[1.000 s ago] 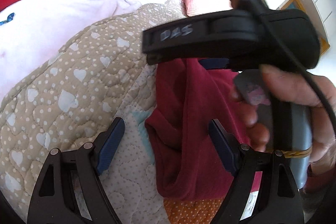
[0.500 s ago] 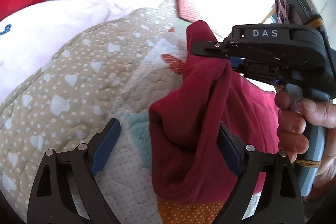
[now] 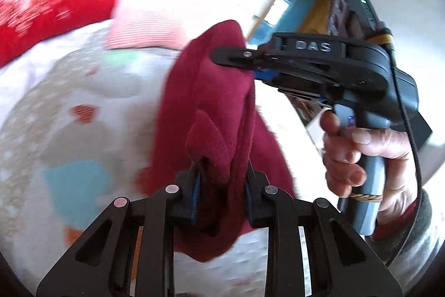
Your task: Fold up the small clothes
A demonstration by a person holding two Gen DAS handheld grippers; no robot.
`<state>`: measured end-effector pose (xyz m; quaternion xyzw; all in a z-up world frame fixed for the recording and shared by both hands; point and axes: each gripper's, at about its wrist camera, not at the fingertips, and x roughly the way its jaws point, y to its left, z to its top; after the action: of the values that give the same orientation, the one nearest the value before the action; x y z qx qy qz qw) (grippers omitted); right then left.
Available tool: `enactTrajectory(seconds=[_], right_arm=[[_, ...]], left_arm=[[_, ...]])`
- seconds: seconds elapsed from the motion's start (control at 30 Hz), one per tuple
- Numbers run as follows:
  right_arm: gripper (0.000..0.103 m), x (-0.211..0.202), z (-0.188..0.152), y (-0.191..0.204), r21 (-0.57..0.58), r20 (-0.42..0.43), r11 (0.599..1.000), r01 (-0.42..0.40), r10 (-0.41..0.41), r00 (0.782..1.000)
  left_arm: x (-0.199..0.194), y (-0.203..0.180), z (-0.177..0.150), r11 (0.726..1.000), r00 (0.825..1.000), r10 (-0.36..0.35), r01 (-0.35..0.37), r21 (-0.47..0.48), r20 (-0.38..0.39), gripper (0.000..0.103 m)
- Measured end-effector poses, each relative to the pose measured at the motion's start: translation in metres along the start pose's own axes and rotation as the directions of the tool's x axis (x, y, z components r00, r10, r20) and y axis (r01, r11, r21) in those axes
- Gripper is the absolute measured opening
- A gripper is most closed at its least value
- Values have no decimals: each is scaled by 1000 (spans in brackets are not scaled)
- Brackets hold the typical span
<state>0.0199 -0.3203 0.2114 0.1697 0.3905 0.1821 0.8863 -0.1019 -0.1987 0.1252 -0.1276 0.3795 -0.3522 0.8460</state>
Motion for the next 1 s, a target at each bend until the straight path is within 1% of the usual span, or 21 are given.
enactTrajectory(seconds=[0.07,0.1,0.13,0.2,0.27,0.3,0.37,0.4,0.47,0.5,0.53,0.57,0.6,0.63,0.67,0.7,0.77,0.83,0.9,0.97,1.0], right_arm=[[17,-26,-3,-21,33,32,999,20,-21,999],[17,-39,-6,-35,61,50,998,30,-33,998],[16,-49,-9,-49,87,62,995,38,-44,997],[16,-63,-20,-80,145,71,987,72,-83,994],[16,-68,-34,-111,202,55,971,130,-144,988],[16,-67,-40,-125,226,41,962,156,-169,985],[16,-56,-51,-149,259,-8,939,226,-232,973],[16,-49,-57,-162,269,-39,927,262,-261,964],[19,-42,-65,-176,320,-52,912,257,-254,966],[31,-46,-68,-181,347,-33,907,239,-243,969],[39,-53,-70,-183,368,-12,902,228,-240,971],[51,-62,-71,-184,388,17,897,212,-237,971],[52,-73,-74,-184,406,53,897,173,-212,976],[53,-83,-76,-182,413,80,902,125,-172,982],[53,-92,-79,-177,410,91,907,94,-143,985],[57,-99,-83,-175,400,93,912,89,-137,986],[64,-103,-89,-165,373,78,920,121,-161,984],[65,-99,-95,-162,357,55,922,151,-182,982],[65,-84,-95,-164,341,23,924,174,-193,981],[65,-67,-90,-168,344,5,918,197,-212,977],[52,-62,-89,-171,340,4,918,205,-220,975]], left_arm=[[19,-33,0,999,999,-27,28,41,-27,23],[26,-41,0,998,999,-33,35,52,-37,23],[41,-55,-3,997,997,-42,46,63,-64,23],[64,-68,-9,996,993,-49,57,62,-112,23],[94,-83,-19,997,985,-35,46,64,-170,23],[111,-89,-25,997,980,-14,28,69,-199,23],[134,-98,-34,996,970,34,-14,87,-239,23],[138,-101,-35,996,968,47,-26,87,-247,26],[133,-104,-32,998,967,22,-6,63,-252,41],[128,-105,-29,998,961,-8,23,53,-277,58],[124,-105,-24,998,953,-31,48,48,-303,72],[115,-107,-21,996,945,-50,71,54,-322,74],[105,-106,-17,994,947,-48,75,73,-318,74],[91,-103,-15,992,954,-35,70,105,-299,74],[78,-96,-8,988,964,-8,49,147,-265,74],[69,-91,-9,984,971,26,17,176,-236,74],[59,-77,-7,974,977,125,-89,208,-171,74],[59,-60,-5,973,974,172,-146,178,-144,74],[69,-46,-9,977,968,180,-155,144,-177,74],[78,-41,-19,976,962,189,-161,149,-196,74],[75,-40,-26,972,960,201,-170,164,-194,74]])
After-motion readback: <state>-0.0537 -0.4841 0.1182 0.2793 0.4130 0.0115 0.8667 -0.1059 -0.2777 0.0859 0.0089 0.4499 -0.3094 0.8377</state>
